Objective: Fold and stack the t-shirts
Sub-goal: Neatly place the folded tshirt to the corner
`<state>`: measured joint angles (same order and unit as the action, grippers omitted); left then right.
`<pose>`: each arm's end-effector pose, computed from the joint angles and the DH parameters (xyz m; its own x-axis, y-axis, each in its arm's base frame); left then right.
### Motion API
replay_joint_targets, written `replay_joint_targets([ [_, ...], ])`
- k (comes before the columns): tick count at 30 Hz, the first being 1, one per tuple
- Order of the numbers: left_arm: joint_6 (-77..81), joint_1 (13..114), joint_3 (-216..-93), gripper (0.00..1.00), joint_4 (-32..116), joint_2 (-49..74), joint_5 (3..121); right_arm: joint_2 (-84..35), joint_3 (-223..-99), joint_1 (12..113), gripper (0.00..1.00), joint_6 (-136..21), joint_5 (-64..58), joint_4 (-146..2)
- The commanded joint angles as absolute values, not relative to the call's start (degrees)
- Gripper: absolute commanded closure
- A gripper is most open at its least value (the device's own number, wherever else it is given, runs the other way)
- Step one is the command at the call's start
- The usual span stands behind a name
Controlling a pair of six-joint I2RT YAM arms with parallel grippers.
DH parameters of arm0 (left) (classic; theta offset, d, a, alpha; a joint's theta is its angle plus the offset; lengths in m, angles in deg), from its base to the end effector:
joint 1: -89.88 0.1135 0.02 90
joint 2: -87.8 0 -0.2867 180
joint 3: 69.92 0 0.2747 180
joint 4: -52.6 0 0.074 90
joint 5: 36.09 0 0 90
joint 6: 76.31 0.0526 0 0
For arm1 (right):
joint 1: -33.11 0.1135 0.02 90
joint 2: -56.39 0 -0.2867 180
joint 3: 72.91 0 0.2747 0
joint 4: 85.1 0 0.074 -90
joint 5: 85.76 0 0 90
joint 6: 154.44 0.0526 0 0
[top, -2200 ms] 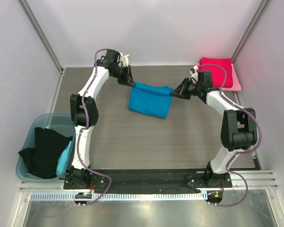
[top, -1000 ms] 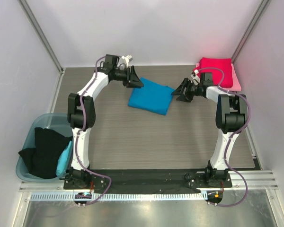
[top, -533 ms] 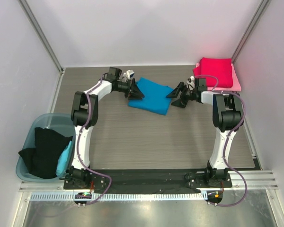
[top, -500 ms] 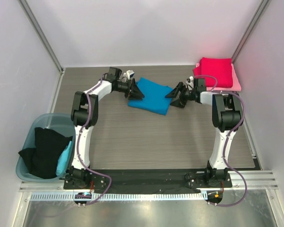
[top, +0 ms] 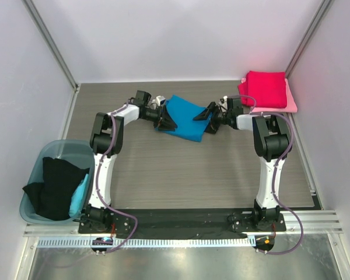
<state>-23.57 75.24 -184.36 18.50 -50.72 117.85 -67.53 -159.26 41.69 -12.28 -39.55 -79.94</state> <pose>0.5074 -0.1814 0.1088 -0.9990 -0.0139 0.0425 -0.0446 0.3730 -0.9267 0.4692 0.1076 0.1079 -0.8936 0.4417 -0.0798 0.1555 0.4713 0.8682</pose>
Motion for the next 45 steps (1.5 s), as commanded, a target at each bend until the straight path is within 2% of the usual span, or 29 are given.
replay_joint_targets([
  [1, -23.5, 74.7, -184.5, 0.64, 18.4, -51.0, 117.5, -70.7, -159.0, 41.6, 0.28, -14.5, -30.7, -74.3],
  [9, -25.1, 72.6, -184.6, 0.65, 18.9, -51.7, 116.8, -71.4, -163.0, 41.5, 0.33, -15.0, -28.6, -73.7],
  [16, -26.9, 70.5, -184.4, 0.65, 20.8, -51.0, 116.8, -75.4, -172.3, 41.3, 0.38, -17.9, -28.5, -71.3],
  [19, -27.1, 69.9, -184.9, 0.65, 21.1, -51.2, 116.8, -76.6, -173.6, 41.2, 0.44, -18.9, -28.9, -70.5],
  [22, -27.2, 69.8, -185.2, 0.65, 21.2, -51.2, 116.7, -76.6, -173.3, 41.1, 0.63, -19.9, -29.2, -70.6],
  [23, -27.1, 69.8, -185.2, 0.66, 21.1, -50.9, 116.7, -76.3, -173.2, 41.1, 0.74, -20.2, -29.8, -70.6],
  [26, -26.9, 69.9, -186.4, 0.66, 21.5, -48.9, 117.2, -75.5, -174.3, 41.0, 0.93, -24.6, -32.1, -70.6],
  [28, -26.1, 70.5, -188.4, 0.65, 22.0, -47.1, 118.4, -74.5, -179.3, 40.6, 0.98, -32.4, -33.1, -65.7],
  [33, -18.5, 74.0, -195.7, 0.63, 18.1, -40.3, 118.4, -72.5, -198.2, 39.4, 0.99, -58.0, -30.2, -45.4],
  [35, -12.5, 75.8, -197.0, 0.63, 14.9, -39.2, 116.8, -74.1, -204.6, 38.7, 0.99, -69.5, -27.8, -33.1],
  [39, -5.3, 77.7, -199.7, 0.62, 6.9, -38.4, 113.2, -76.1, -215.8, 35.5, 0.99, -76.6, -21.2, -23.5],
  [45, -1.6, 77.4, -203.3, 0.62, 4.8, -39.6, 109.7, -75.4, -218.2, 30.7, 0.99, -80.2, -14.6, -22.4],
])
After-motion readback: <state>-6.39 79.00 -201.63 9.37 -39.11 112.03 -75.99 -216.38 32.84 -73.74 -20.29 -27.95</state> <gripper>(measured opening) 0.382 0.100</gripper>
